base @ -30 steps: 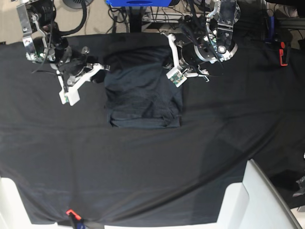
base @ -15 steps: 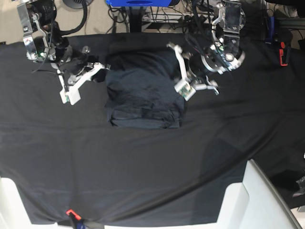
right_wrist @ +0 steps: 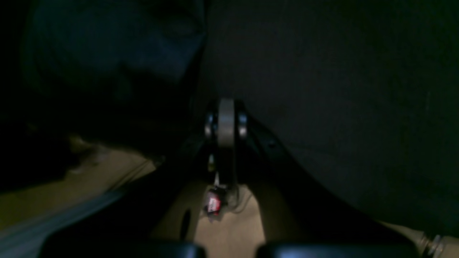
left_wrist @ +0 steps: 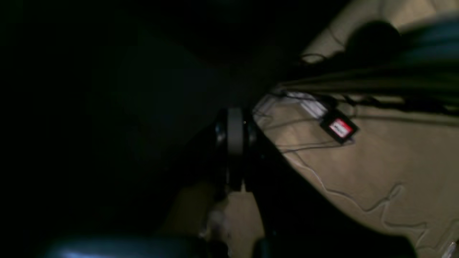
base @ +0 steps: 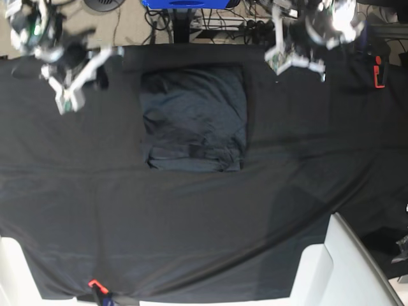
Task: Fold the T-shirt properly
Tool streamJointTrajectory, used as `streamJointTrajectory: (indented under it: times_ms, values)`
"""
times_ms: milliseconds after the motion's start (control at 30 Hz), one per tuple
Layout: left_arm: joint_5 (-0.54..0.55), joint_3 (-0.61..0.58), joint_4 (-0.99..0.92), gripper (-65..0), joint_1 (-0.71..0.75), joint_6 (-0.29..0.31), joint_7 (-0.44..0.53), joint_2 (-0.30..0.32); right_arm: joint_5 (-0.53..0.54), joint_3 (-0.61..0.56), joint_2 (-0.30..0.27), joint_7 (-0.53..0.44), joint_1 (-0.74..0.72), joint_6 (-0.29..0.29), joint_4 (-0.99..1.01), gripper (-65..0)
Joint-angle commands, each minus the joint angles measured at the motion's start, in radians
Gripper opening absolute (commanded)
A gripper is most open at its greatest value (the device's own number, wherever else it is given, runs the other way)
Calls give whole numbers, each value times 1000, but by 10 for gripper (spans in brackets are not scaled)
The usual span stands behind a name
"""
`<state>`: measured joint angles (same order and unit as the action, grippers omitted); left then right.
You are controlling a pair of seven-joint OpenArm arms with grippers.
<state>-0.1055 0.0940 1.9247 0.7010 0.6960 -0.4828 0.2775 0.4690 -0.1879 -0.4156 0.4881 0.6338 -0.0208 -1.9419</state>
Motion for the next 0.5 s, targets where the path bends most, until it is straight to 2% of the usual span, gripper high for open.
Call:
streamJointTrajectory:
  times_ms: [0,133,333,467]
  values:
    - [10,16,17,-650,42,2,43,2,-13,5,-12,-9,48,5,-23,-648]
    - [10,72,12,-650,151,2,88,-5,-39,6,-12,-9,191,5,-34,-648]
    - [8,66,-24,-650,240,2,88,-1,-40,-5,-15,-6,335,5,-15,-648]
    - [8,63,-136,-650,239,2,89,-4,-40,-5,34,57,340,5,120,-648]
